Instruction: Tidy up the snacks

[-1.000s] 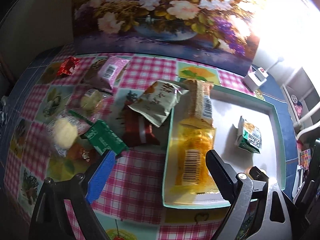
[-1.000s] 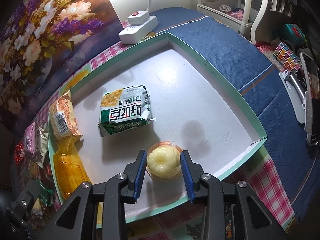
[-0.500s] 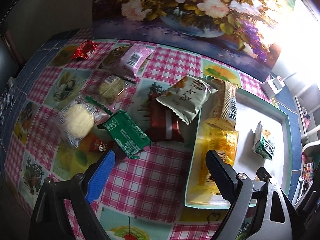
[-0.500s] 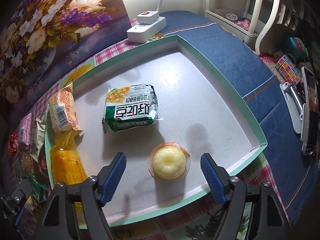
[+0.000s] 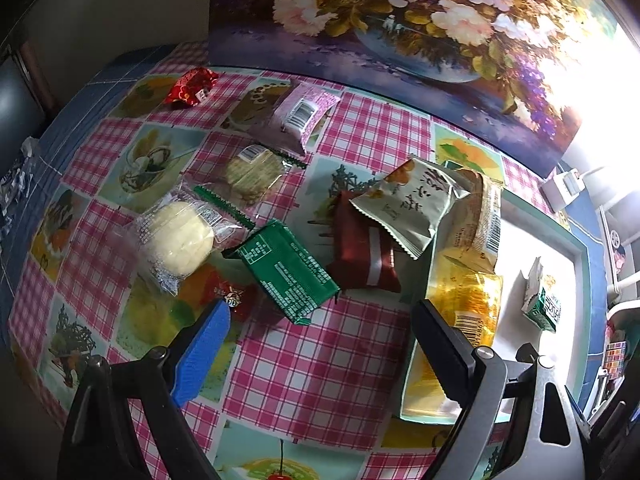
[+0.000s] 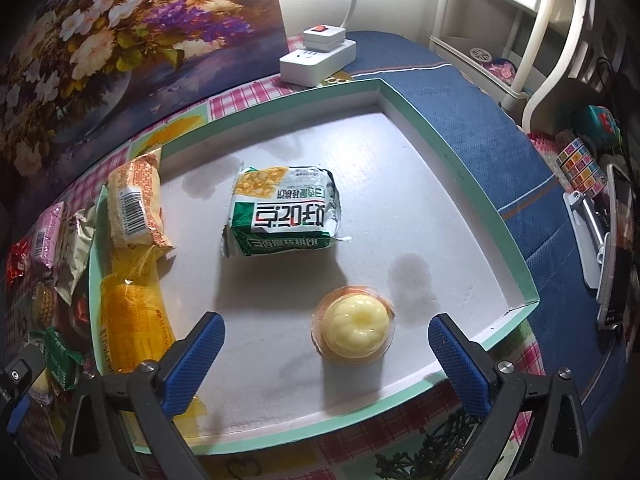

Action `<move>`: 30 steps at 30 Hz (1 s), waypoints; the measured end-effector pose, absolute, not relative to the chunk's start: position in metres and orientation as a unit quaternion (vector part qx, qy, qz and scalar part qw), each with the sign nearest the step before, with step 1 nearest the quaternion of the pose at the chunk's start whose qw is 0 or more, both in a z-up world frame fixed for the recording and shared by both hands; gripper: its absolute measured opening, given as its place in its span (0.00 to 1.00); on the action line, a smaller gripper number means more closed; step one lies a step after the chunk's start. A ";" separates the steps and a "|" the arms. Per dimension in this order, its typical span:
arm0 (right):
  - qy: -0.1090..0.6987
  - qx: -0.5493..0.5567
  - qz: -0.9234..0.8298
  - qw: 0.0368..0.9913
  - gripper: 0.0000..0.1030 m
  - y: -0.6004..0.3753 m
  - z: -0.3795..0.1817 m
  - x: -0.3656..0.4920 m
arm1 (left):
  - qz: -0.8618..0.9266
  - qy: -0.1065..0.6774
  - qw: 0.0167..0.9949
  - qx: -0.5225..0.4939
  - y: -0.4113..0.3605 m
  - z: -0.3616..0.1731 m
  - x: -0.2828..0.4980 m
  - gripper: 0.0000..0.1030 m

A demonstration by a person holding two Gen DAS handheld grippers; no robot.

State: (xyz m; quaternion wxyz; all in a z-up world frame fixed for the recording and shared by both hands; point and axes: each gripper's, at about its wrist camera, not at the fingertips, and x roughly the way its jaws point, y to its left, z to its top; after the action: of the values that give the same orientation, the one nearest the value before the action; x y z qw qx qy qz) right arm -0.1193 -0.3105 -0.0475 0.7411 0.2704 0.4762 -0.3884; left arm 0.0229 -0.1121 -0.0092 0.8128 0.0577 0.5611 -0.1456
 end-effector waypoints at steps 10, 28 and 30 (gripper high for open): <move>0.463 0.239 -0.370 0.769 1.00 -0.296 -0.037 -0.110 | -0.128 0.559 0.818 0.043 -0.097 -0.009 0.033 0.92; 0.449 0.220 -0.315 0.807 1.00 -0.261 -0.017 -0.080 | -0.076 0.542 0.837 0.029 -0.049 0.001 0.059 0.92; 0.445 0.222 -0.307 0.811 1.00 -0.257 -0.014 -0.077 | -0.069 0.540 0.838 0.027 -0.041 0.002 0.063 0.92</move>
State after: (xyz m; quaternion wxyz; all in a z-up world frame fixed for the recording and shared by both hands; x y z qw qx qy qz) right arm -0.0775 -0.2566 -0.0138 0.8113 0.2216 0.4453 -0.3072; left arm 0.0633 -0.0413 0.0017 0.8381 0.0271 0.5404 -0.0694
